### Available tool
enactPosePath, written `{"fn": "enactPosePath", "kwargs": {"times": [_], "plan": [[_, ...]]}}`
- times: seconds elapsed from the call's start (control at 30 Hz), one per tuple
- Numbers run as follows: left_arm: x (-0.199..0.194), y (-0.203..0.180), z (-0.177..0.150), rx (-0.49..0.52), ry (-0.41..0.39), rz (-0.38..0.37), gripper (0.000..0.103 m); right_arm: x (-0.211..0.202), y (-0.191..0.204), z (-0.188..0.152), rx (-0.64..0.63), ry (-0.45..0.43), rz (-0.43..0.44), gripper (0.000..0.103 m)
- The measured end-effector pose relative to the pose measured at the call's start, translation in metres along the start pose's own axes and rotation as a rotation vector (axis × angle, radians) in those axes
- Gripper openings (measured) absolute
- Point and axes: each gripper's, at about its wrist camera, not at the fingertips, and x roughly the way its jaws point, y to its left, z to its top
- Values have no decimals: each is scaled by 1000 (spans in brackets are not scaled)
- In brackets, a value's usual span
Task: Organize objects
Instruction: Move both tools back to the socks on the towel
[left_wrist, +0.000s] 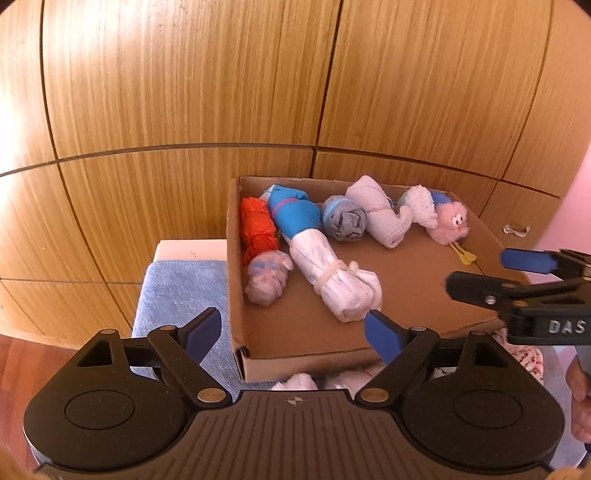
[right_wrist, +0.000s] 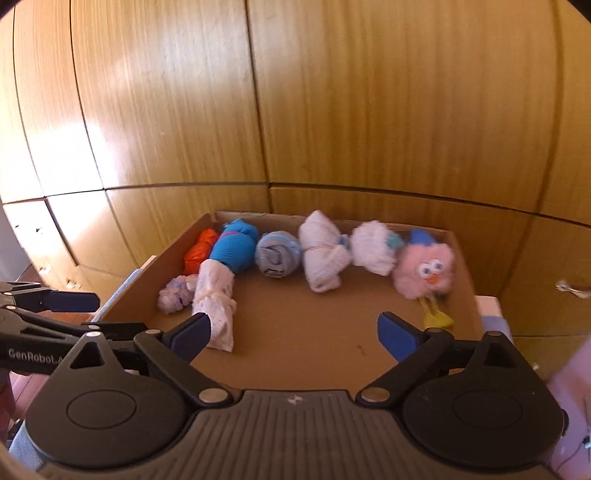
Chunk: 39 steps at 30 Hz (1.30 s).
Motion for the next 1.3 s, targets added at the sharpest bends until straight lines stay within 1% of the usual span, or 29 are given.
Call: {"fn": "enactPosePath", "kwargs": {"times": [0.03, 0.13, 0.2, 0.3, 0.37, 0.5, 0.6, 0.67, 0.8, 0.87, 1.07, 1.2, 1.3], "plan": [[-2, -1, -1, 1, -1, -1, 89, -2, 5, -4, 10, -11, -5, 102], [-6, -5, -4, 12, -7, 3, 89, -16, 2, -15, 33, -37, -32, 102], [-11, -5, -8, 18, -17, 14, 89, -26, 8, -27, 44, -60, -48, 102], [-17, -5, -16, 25, -41, 29, 89, -44, -1, -39, 63, -93, -73, 102], [-20, -4, -23, 23, -53, 34, 89, -51, -4, -45, 71, -119, -71, 102], [-28, -3, -40, 21, -77, 31, 89, -71, -11, -70, 104, -157, -42, 103], [-34, -3, -55, 18, -103, 25, 89, -80, -8, -83, 84, -167, -71, 103], [-37, -3, -64, 20, -115, 27, 89, -86, -4, -93, 57, -176, -66, 103], [-37, -1, -80, 8, -110, 29, 90, -93, 1, -108, 52, -196, -69, 103], [-33, 1, -84, -7, -93, 28, 92, -94, 2, -114, 60, -211, -78, 103], [-20, -6, -82, 3, -91, 34, 92, -76, -8, -116, 48, -154, -121, 103], [-7, -11, -78, 17, -76, 36, 93, -63, -16, -114, 4, -126, -121, 102], [2, -13, -76, 22, -65, 36, 93, -55, -22, -115, -29, -101, -100, 102]]}}
